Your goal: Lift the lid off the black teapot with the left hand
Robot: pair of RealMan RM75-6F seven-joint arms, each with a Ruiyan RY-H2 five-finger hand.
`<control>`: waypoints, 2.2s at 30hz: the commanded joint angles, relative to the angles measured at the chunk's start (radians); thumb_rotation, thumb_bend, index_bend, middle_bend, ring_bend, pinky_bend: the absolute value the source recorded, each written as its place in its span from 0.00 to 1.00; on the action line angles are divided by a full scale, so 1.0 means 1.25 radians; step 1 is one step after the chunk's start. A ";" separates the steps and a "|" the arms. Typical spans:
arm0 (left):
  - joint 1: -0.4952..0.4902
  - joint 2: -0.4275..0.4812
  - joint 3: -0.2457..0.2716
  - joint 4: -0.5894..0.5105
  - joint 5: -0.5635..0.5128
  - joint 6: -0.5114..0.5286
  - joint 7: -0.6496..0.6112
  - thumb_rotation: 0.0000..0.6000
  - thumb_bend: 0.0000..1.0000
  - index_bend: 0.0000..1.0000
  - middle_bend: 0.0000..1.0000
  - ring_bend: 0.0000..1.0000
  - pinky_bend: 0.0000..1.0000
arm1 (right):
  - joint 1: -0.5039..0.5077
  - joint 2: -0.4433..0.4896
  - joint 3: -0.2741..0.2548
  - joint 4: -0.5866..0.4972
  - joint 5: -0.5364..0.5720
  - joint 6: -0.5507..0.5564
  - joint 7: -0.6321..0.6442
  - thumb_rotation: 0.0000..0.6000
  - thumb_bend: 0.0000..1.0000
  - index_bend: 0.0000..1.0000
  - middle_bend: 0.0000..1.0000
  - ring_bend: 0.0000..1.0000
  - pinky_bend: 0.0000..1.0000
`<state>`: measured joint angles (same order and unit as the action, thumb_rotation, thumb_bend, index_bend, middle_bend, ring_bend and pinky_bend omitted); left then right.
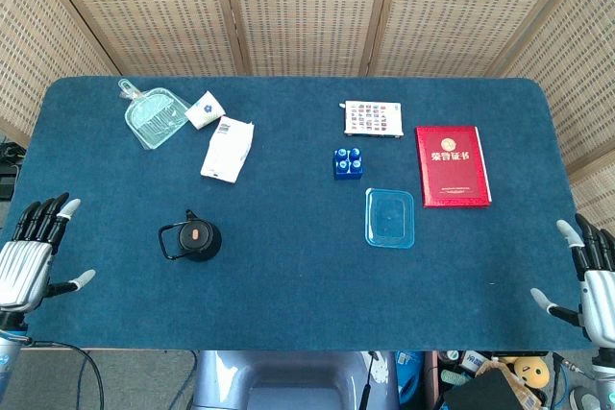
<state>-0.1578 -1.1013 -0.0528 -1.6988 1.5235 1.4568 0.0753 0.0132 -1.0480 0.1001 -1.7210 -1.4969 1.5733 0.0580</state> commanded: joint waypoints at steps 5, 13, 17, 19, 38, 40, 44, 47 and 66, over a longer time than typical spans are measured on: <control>-0.004 -0.004 -0.002 0.006 -0.007 -0.008 0.002 1.00 0.00 0.00 0.00 0.00 0.00 | -0.001 0.001 0.000 0.000 0.000 0.000 0.002 1.00 0.00 0.00 0.00 0.00 0.00; -0.084 -0.024 -0.062 0.084 -0.097 -0.127 -0.028 1.00 0.00 0.00 0.00 0.00 0.00 | 0.000 0.001 0.002 -0.002 0.002 0.001 0.001 1.00 0.00 0.00 0.00 0.00 0.00; -0.148 -0.065 -0.086 0.209 -0.091 -0.191 -0.084 1.00 0.00 0.00 0.00 0.00 0.00 | 0.001 0.000 0.003 -0.003 0.007 -0.002 -0.004 1.00 0.00 0.00 0.00 0.00 0.00; -0.162 -0.076 -0.086 0.242 -0.092 -0.212 -0.101 1.00 0.00 0.00 0.00 0.00 0.00 | 0.001 -0.001 0.004 -0.002 0.009 -0.002 -0.006 1.00 0.00 0.00 0.00 0.00 0.00; -0.347 -0.294 -0.109 0.500 -0.160 -0.445 -0.140 1.00 0.00 0.00 0.00 0.00 0.00 | 0.014 -0.007 0.007 0.008 0.037 -0.037 -0.012 1.00 0.00 0.00 0.00 0.00 0.00; -0.360 -0.309 -0.114 0.500 -0.179 -0.461 -0.113 1.00 0.00 0.00 0.00 0.00 0.00 | 0.014 -0.006 0.006 0.009 0.036 -0.040 -0.007 1.00 0.00 0.00 0.00 0.00 0.00; -0.374 -0.323 -0.120 0.496 -0.202 -0.472 -0.082 1.00 0.00 0.00 0.00 0.00 0.00 | 0.015 -0.004 0.005 0.009 0.035 -0.042 -0.002 1.00 0.00 0.00 0.00 0.00 0.00; -0.381 -0.323 -0.116 0.483 -0.210 -0.481 -0.058 1.00 0.00 0.00 0.00 0.00 0.00 | 0.015 -0.004 0.005 0.009 0.036 -0.042 0.000 1.00 0.00 0.00 0.00 0.00 0.00; -0.338 -0.227 -0.029 0.189 -0.203 -0.417 0.122 1.00 0.00 0.00 0.00 0.00 0.00 | 0.014 -0.002 0.002 0.007 0.032 -0.040 0.001 1.00 0.00 0.00 0.00 0.00 0.00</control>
<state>-0.5973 -1.4159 -0.1102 -1.4048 1.2757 0.9160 0.1792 0.0307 -1.0507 0.1031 -1.7129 -1.4574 1.5228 0.0593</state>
